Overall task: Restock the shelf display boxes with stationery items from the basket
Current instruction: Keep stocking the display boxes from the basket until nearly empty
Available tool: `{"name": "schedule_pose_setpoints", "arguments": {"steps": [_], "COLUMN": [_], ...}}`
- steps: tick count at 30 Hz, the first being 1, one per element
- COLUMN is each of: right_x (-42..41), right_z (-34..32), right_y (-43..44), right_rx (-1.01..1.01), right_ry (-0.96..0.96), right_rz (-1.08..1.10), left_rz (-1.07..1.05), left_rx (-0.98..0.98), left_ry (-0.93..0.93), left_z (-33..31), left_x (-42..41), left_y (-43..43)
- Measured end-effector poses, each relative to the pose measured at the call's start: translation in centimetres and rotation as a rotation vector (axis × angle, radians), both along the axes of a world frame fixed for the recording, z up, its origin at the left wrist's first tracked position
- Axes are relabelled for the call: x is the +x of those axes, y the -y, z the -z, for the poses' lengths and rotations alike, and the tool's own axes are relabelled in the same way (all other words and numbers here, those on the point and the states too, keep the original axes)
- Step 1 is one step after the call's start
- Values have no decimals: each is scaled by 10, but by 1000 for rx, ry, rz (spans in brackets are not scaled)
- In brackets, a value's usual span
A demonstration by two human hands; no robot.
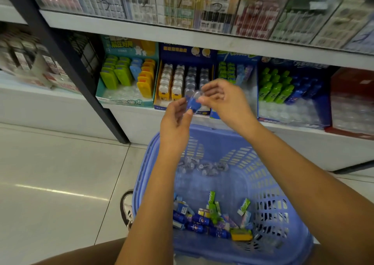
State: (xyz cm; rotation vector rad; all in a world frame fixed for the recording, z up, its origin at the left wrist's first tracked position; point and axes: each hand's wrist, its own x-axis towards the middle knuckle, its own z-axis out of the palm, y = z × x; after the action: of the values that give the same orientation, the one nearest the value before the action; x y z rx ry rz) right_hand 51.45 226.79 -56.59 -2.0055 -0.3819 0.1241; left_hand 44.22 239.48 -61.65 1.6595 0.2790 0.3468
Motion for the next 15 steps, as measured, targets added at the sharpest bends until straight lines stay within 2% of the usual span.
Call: {"name": "schedule_pose_setpoints", "arguments": {"steps": [3,5,9,15], "right_x": [12,16,17,19], "right_z": [0,4,17,23], "right_y": [6,7,6,-2], "right_rx": [-172,-286,-462,-500], "right_ry": [180,247,330,363], "right_rz": [84,46,-56,-101], "left_rz": [115,193,211,218], "left_rx": [528,701,722,730], "left_ry": [-102,-172,-177,-176], "left_z": [8,12,16,18], "left_x": [7,7,6,8], "left_y": [0,0,-1,-5]}}
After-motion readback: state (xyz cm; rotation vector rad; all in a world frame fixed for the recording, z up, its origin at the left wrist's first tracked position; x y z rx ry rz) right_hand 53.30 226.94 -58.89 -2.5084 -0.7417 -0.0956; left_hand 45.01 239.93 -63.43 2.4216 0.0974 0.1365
